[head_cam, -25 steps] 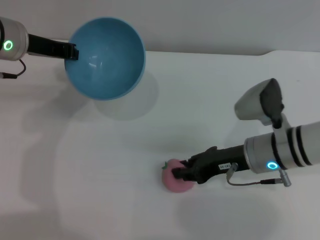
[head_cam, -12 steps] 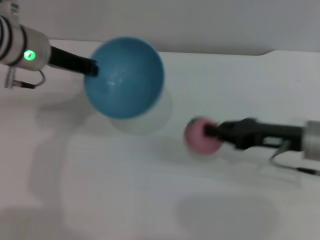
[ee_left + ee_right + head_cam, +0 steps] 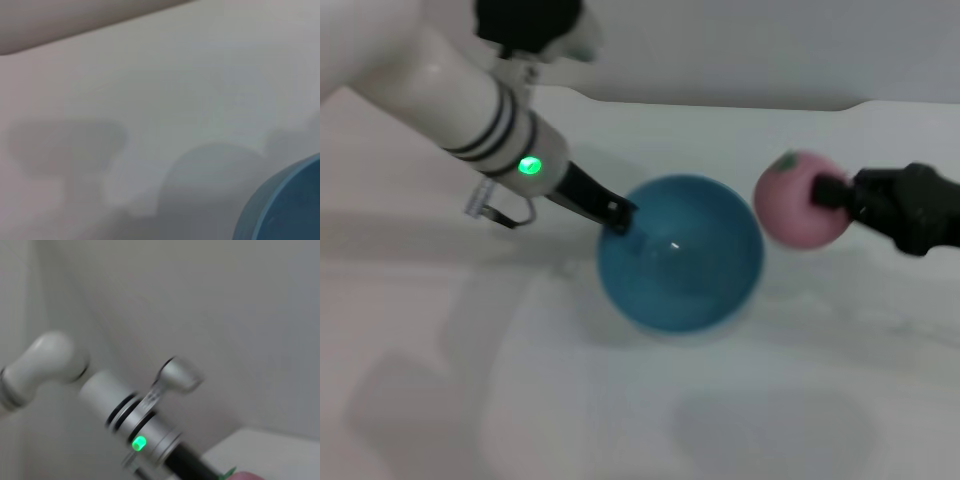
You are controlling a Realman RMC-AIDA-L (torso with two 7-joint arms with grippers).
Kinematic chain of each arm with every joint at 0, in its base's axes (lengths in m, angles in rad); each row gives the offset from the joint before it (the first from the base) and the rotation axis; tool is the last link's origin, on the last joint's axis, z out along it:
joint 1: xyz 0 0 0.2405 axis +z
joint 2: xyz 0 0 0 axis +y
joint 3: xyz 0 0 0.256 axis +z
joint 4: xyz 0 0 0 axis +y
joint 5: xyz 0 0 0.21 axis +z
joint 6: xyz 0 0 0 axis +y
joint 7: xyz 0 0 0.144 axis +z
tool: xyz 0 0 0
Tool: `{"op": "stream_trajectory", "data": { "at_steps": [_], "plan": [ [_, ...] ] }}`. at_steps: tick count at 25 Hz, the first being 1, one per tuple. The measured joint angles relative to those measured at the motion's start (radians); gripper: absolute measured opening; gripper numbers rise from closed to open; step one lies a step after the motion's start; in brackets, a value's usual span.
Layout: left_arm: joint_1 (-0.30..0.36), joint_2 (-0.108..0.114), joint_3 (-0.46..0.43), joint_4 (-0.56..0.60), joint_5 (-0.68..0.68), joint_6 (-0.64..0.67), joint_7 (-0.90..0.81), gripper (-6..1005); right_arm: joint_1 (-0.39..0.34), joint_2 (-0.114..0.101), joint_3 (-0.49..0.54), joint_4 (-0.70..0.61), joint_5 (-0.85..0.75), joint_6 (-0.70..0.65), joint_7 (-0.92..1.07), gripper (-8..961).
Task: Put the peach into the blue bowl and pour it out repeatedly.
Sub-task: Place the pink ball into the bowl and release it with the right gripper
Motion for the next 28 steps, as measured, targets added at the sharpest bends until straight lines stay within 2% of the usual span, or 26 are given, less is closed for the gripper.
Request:
{"op": "stream_trajectory", "data": {
  "at_steps": [2,5,9,17,26,28],
  "plan": [
    [-0.009,-0.001,0.027,-0.008,-0.024,-0.010,-0.001,-1,0.017,0.005,-0.002,-0.029,-0.063,-0.019,0.008,77],
    [-0.035,-0.002,0.124,-0.023,-0.085,-0.044,-0.025,-1,0.033,0.030,-0.002,-0.089,-0.156,-0.028,0.015,91],
    [-0.050,-0.003,0.180,-0.031,-0.112,-0.063,-0.046,-1,0.048,0.051,-0.020,-0.148,-0.251,-0.024,0.038,109],
    [-0.054,-0.003,0.202,-0.041,-0.153,-0.071,-0.048,-1,0.070,0.051,-0.037,-0.156,-0.338,0.036,0.115,146],
    [-0.065,-0.001,0.197,-0.051,-0.148,-0.072,-0.049,0,0.081,0.046,-0.036,-0.171,-0.365,0.012,0.123,188],
    [-0.066,-0.001,0.196,-0.053,-0.149,-0.073,-0.049,0,0.081,0.046,-0.032,-0.176,-0.366,0.006,0.123,262]
  ]
}}
